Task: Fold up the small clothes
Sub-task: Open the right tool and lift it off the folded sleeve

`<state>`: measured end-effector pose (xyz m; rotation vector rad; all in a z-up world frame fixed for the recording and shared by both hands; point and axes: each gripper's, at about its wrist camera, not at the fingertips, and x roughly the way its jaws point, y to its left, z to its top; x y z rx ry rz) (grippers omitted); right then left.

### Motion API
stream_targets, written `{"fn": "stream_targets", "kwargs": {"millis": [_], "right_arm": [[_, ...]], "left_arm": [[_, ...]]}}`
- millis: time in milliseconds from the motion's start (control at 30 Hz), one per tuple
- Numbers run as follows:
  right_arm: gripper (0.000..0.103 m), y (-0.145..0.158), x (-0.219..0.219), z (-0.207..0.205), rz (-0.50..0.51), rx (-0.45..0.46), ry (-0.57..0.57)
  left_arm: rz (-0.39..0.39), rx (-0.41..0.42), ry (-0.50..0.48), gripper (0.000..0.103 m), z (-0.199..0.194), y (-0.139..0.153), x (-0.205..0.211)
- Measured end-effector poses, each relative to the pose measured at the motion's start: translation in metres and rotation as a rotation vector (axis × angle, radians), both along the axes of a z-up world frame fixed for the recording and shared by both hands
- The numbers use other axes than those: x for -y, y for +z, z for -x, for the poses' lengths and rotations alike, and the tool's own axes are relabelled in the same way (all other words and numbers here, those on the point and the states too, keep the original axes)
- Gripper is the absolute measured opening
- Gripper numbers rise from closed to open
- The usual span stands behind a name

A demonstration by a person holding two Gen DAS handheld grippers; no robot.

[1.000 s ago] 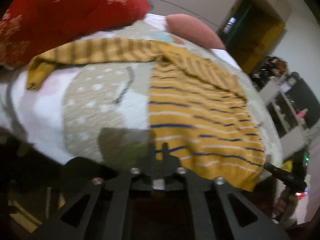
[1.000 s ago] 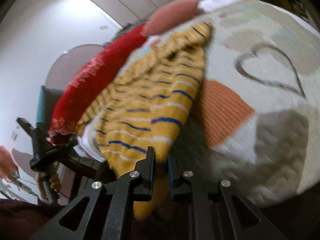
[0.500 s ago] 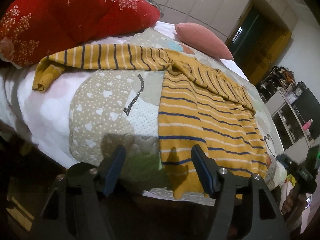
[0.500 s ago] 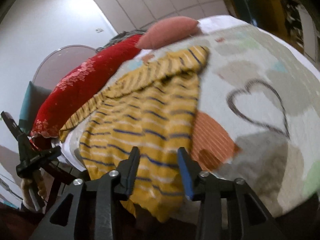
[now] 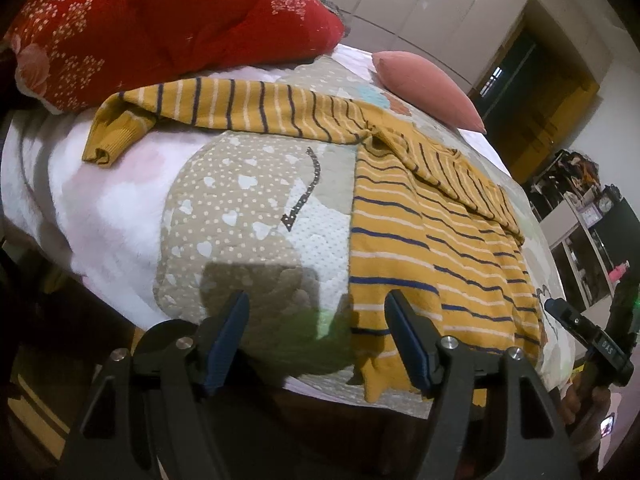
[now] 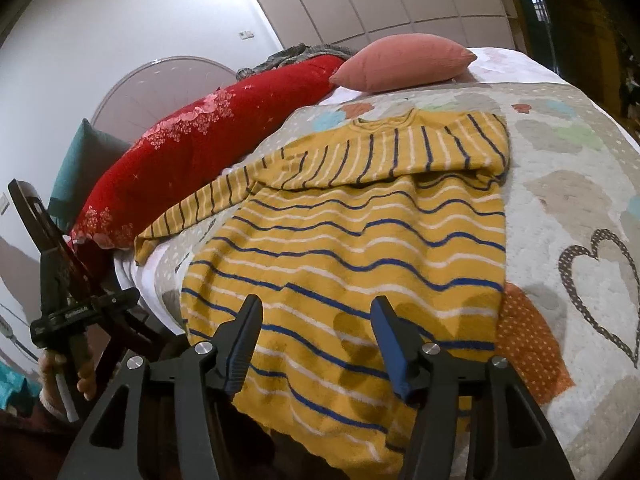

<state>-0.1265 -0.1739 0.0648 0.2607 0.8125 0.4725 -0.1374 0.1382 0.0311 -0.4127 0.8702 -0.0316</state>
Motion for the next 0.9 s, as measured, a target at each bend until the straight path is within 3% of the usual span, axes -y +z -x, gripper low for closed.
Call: {"fn": "stream_targets", "kwargs": {"millis": [300,467,700,900], "right_arm": [[0.063,-0.014,-0.011,-0.022,0.009,-0.017,-0.011],[0.066,-0.037,-0.016,-0.035,0.005,-0.053,-0.014],[0.070,-0.052,-0.021,-0.038,0.011,-0.049,-0.018],[0.072,-0.053,-0.025,-0.036,0.037,-0.039,-0.014]], "left_arm": [[-0.005,-0.008,0.027,0.070,-0.001,-0.004,-0.008],[-0.001,0.014,0.093,0.070,-0.002,0.002,-0.026],[0.055,0.063,0.249,0.075,-0.010,0.003,-0.084],[0.162,0.097,0.315,0.075,-0.042,-0.001,-0.131]]}}
